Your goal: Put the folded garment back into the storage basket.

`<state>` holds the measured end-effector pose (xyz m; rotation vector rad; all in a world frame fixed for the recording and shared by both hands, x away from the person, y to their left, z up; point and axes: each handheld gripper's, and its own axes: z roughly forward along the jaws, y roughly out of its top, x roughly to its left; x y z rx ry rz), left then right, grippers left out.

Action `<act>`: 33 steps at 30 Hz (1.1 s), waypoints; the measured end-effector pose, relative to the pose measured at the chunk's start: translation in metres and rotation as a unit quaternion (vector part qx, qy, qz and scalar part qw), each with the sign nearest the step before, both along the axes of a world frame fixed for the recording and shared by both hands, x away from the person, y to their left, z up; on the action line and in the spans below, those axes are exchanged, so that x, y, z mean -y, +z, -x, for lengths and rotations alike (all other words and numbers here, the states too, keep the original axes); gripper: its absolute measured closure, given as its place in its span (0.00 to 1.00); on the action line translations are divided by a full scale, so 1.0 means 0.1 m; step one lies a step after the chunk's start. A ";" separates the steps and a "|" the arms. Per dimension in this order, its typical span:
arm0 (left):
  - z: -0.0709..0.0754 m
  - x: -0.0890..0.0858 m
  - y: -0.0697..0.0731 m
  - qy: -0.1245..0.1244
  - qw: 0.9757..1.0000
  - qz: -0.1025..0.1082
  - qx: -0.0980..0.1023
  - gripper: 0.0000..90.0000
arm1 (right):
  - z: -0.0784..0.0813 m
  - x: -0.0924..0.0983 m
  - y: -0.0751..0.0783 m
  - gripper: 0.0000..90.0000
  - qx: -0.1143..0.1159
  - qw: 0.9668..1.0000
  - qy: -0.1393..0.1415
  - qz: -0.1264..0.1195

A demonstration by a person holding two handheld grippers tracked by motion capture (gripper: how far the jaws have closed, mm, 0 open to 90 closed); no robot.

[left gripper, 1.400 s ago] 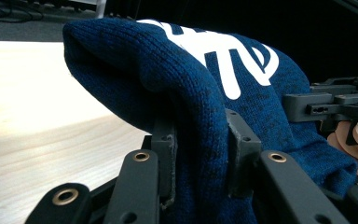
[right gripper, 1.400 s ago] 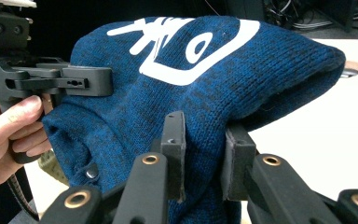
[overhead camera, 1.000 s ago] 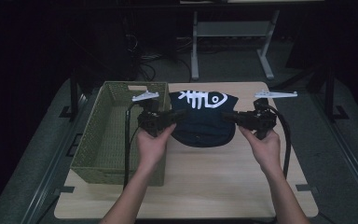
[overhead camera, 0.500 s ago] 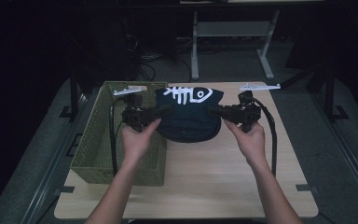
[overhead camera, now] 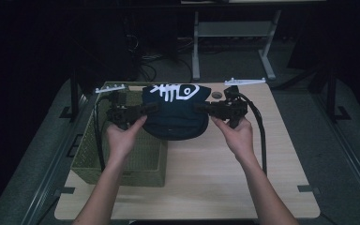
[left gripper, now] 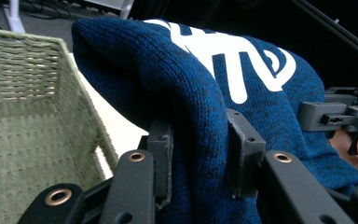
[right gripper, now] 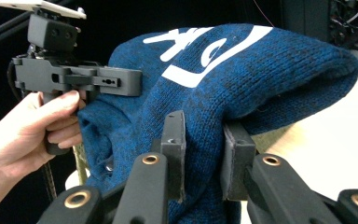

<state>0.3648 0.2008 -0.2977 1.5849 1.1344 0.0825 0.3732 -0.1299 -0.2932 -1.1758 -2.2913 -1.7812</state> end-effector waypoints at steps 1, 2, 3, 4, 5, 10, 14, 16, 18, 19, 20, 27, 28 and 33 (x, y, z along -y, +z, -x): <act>0.00 0.00 0.00 0.000 1.000 0.000 0.000 0.73 | 0.00 0.00 0.00 0.83 0.000 1.000 0.000 0.000; 0.00 -0.04 0.00 0.003 1.000 -0.001 0.000 0.73 | -0.02 -0.05 0.00 0.83 0.000 1.000 0.003 -0.002; -0.01 -0.06 0.00 0.004 1.000 -0.001 -0.002 0.73 | -0.03 -0.07 0.01 0.83 -0.001 1.000 0.004 -0.002; -0.02 -0.07 0.01 0.006 1.000 0.002 -0.003 0.73 | -0.04 -0.09 0.01 0.83 -0.001 1.000 0.006 -0.001; -0.02 -0.07 0.01 0.006 1.000 0.002 -0.003 0.73 | -0.04 -0.09 0.01 0.83 -0.001 1.000 0.006 -0.001; -0.02 -0.19 0.02 0.011 1.000 0.004 -0.003 0.74 | -0.09 -0.20 0.03 0.83 0.000 1.000 0.012 -0.003; -0.03 -0.26 0.03 0.013 1.000 0.004 -0.007 0.74 | -0.11 -0.27 0.04 0.83 -0.002 1.000 0.016 -0.005; -0.03 -0.30 0.03 0.015 1.000 0.006 -0.010 0.74 | -0.12 -0.30 0.03 0.83 -0.005 1.000 0.019 -0.007; -0.03 -0.32 0.03 0.015 1.000 0.005 -0.011 0.74 | -0.13 -0.33 0.03 0.83 -0.006 1.000 0.022 -0.007; -0.04 -0.35 0.04 0.017 1.000 0.001 -0.011 0.74 | -0.13 -0.35 0.03 0.83 -0.007 1.000 0.023 -0.006; -0.04 -0.36 0.04 0.019 1.000 0.003 -0.011 0.73 | -0.14 -0.37 0.04 0.83 -0.007 1.000 0.024 -0.006; -0.04 -0.50 0.05 0.029 0.999 0.008 -0.016 0.73 | -0.18 -0.51 0.07 0.83 -0.004 0.999 0.032 0.001; -0.04 -0.52 0.05 0.030 0.999 0.006 -0.016 0.73 | -0.19 -0.53 0.07 0.83 -0.006 0.999 0.032 -0.001; -0.02 -0.63 0.06 0.036 0.999 0.002 -0.018 0.72 | -0.21 -0.64 0.06 0.83 -0.008 0.999 0.039 0.000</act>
